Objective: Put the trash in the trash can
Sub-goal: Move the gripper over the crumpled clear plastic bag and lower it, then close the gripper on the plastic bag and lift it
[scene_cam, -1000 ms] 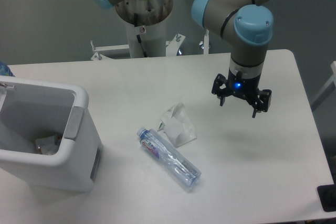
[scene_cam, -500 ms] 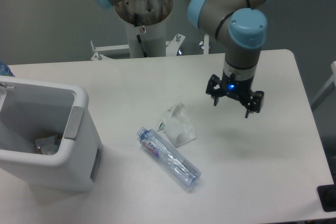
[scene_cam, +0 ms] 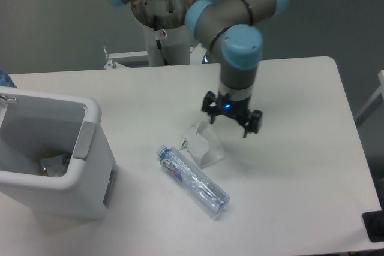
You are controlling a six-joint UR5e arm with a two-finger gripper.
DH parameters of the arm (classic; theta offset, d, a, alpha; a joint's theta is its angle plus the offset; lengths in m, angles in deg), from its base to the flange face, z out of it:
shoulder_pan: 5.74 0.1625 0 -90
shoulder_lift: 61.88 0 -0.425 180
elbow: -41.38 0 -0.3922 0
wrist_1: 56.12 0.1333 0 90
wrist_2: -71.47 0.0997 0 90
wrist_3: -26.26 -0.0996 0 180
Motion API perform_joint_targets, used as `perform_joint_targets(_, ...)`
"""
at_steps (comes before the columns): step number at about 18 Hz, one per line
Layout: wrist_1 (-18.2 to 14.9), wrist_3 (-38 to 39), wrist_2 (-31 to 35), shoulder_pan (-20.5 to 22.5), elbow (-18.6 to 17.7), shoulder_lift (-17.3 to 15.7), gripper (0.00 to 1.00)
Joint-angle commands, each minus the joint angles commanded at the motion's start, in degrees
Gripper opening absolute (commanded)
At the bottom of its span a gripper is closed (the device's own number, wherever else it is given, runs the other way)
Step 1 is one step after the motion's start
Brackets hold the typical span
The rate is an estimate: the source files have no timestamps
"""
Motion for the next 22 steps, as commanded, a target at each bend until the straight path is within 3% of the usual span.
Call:
perform_joint_targets(6, 0.2, 0.7, 0.0, -1.6, 0.1, 1.9, 0.99)
perform_joint_targets(11, 0.2, 3.9, 0.1, -2.7, 0.4, 3.4, 0.60)
perform_joint_targets(16, 0.1, 4.6, 0.1, -3.0, 0.9, 3.5, 0.02)
perform_joint_targets(22, -1.2, 4.1, 0.0, -2.6, 3.2, 2.8, 0.00)
